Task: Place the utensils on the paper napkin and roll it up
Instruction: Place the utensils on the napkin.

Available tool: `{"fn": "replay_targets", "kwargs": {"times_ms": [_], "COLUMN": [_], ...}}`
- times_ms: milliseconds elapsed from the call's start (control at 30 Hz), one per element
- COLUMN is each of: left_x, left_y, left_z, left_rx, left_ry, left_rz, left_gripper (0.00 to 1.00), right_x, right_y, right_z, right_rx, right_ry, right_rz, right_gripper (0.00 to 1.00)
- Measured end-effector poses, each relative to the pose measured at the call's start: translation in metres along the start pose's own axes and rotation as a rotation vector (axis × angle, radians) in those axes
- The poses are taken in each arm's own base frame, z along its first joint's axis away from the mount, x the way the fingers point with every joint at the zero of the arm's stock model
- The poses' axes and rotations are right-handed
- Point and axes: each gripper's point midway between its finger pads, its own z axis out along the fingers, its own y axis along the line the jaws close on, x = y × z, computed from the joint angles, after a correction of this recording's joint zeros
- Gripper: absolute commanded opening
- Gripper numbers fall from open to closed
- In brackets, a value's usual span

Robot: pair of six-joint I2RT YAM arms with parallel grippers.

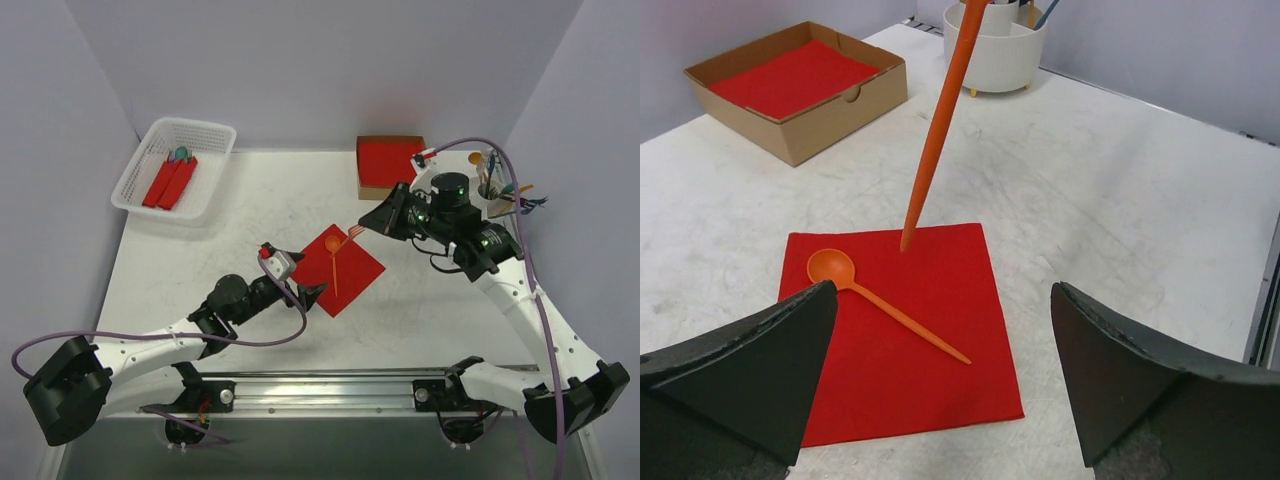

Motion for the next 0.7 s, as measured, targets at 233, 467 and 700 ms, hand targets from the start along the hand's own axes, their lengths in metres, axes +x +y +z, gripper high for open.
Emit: {"fn": "replay_targets", "kwargs": {"times_ms": [233, 467, 700], "left_x": [0.006, 0.006, 0.007], "left_y": [-0.007, -0.017, -0.021], "left_z": [-0.002, -0.002, -0.003], "left_rx": [0.033, 0.084, 0.109], "left_ry": [0.008, 0.007, 0.007], "left_rz": [0.083, 0.131, 0.150], "left_gripper": [0.93, 0.87, 0.62], "right_x": [0.038, 0.083, 0.100], "right_y": [0.030, 0.046, 0.053], "right_z": [-0.011, -0.008, -0.007], "right_rx": [-0.054, -0.072, -0.069], "right_ry": [0.034, 0.117, 0.137], "right_rz": [0.002, -0.009, -0.025], "right_gripper": [0.00, 0.00, 0.00]}}
